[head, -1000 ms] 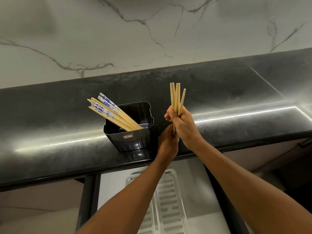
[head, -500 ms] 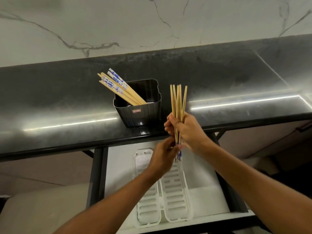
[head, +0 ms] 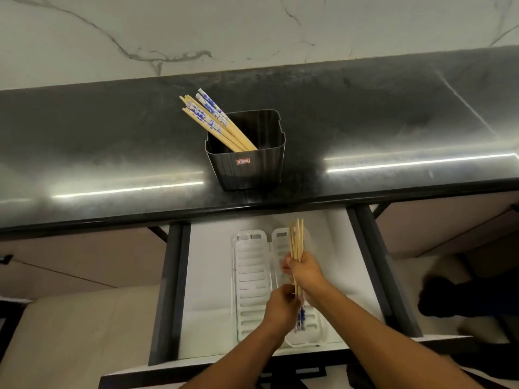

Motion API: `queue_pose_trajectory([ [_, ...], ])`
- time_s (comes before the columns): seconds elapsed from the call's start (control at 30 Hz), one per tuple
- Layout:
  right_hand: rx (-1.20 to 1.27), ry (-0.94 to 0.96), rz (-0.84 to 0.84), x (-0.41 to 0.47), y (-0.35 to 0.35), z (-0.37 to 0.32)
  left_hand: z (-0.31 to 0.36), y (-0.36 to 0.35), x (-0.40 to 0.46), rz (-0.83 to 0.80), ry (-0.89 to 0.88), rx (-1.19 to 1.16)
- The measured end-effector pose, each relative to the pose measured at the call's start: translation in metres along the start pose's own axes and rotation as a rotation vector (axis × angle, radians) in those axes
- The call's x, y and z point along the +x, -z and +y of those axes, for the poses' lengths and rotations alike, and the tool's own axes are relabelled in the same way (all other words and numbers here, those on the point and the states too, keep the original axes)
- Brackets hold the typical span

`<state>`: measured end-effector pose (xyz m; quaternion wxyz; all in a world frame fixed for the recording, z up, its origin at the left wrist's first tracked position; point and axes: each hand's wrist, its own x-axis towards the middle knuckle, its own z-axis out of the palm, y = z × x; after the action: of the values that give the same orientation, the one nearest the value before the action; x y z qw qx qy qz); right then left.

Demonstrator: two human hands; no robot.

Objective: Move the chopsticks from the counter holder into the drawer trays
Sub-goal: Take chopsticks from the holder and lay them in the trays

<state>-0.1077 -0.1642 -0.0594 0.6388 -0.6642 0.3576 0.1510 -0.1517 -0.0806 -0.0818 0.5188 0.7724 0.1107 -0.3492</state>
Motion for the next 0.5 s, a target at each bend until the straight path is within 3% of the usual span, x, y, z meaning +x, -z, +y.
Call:
queue_pose_trajectory([
  [0.23,-0.151,-0.213,0.076,0.032,-0.014,0.014,-0.013,-0.016,0.026,-0.044,0.21,-0.121],
  [0.5,-0.239,-0.328,0.061,0.039,-0.016,0.018,-0.019,-0.029,0.033,-0.078,0.297,-0.086],
])
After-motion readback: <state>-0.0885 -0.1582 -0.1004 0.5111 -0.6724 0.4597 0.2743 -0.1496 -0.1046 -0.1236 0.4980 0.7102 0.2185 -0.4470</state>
